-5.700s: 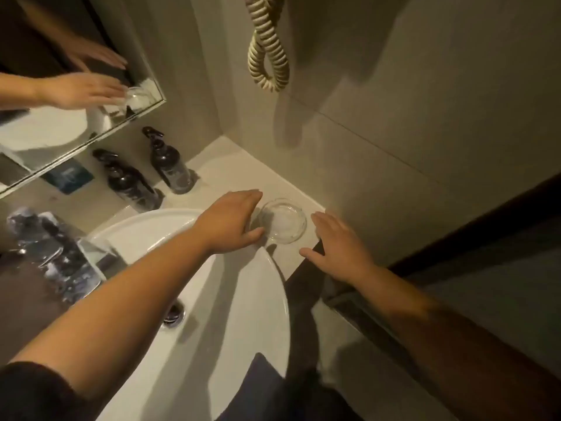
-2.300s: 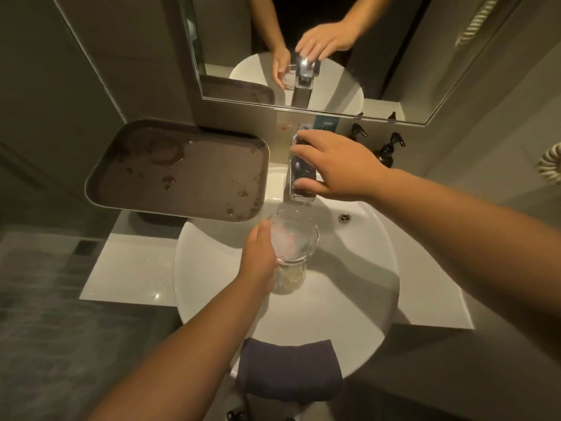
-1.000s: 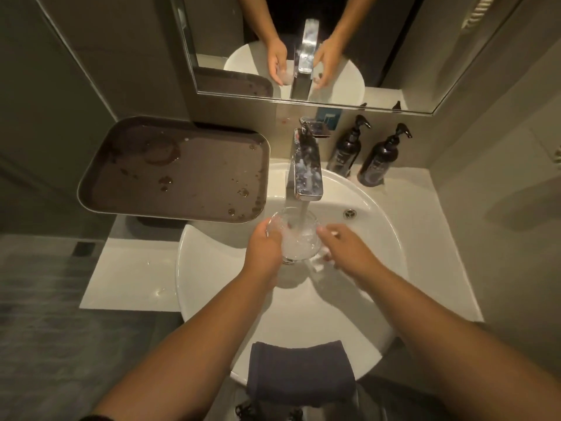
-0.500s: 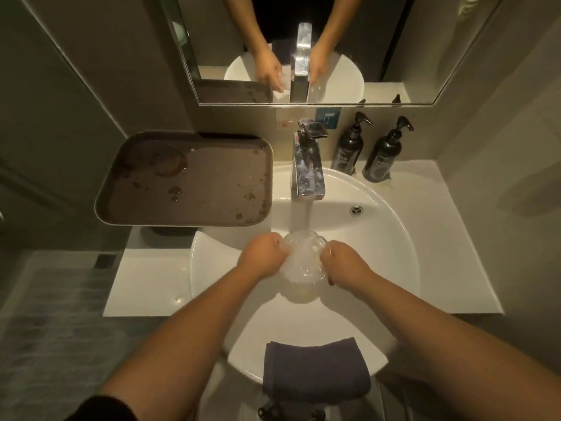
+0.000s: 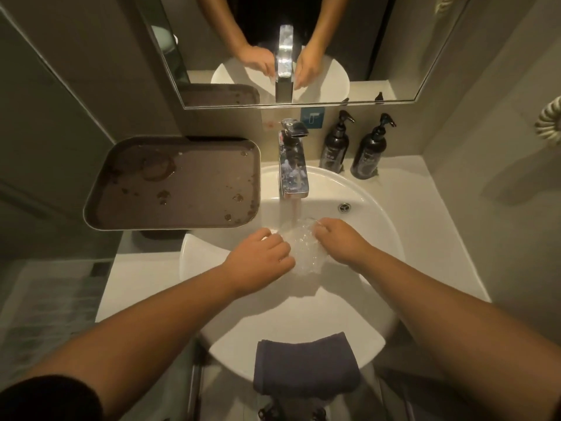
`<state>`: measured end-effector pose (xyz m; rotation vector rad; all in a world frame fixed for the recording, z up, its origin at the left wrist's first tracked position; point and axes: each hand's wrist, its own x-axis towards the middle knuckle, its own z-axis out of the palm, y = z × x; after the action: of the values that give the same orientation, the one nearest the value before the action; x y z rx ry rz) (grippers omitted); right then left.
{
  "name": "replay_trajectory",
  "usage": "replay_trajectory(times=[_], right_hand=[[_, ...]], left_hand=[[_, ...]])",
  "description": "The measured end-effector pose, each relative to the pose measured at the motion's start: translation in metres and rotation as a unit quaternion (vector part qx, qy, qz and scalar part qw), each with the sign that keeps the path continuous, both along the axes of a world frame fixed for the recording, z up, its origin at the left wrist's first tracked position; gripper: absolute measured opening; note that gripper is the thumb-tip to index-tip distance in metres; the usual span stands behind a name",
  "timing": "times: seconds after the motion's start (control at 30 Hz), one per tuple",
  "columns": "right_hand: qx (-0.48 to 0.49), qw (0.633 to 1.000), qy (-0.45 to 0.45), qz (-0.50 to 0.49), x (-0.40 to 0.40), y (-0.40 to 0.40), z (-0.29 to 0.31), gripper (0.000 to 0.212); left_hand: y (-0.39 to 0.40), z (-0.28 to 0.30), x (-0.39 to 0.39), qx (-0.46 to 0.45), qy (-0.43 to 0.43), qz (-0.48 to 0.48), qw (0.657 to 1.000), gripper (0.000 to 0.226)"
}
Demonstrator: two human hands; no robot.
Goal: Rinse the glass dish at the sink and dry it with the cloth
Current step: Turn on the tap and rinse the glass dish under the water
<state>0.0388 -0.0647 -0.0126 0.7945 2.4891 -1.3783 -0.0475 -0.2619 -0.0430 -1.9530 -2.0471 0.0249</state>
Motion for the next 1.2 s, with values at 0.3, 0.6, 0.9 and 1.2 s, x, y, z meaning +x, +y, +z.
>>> replay_trajectory(times=[0.3, 0.6, 0.9, 1.2], right_hand=[[-0.236, 0.958, 0.023, -0.160, 0.003, -0.021, -0.006, 0.027], [-0.264, 0.936, 0.073, -0.219, 0.000, -0.031, -0.010, 0.036], [-0.270, 0.955, 0.029, -0.119, -0.003, -0.016, -0.004, 0.043], [-0.315, 0.894, 0.147, -0.283, -0.005, -0.051, -0.021, 0.054]], left_hand=[[0.006, -0.011, 0.035, 0.043, -0.179, 0.135, 0.974, 0.017], [0.000, 0.009, 0.006, 0.009, -0.070, 0.078, 0.994, 0.013], [-0.011, -0.014, 0.028, 0.028, -0.138, 0.072, 0.987, 0.033], [0.033, 0.014, 0.058, 0.112, -0.290, 0.269, 0.912, 0.010]])
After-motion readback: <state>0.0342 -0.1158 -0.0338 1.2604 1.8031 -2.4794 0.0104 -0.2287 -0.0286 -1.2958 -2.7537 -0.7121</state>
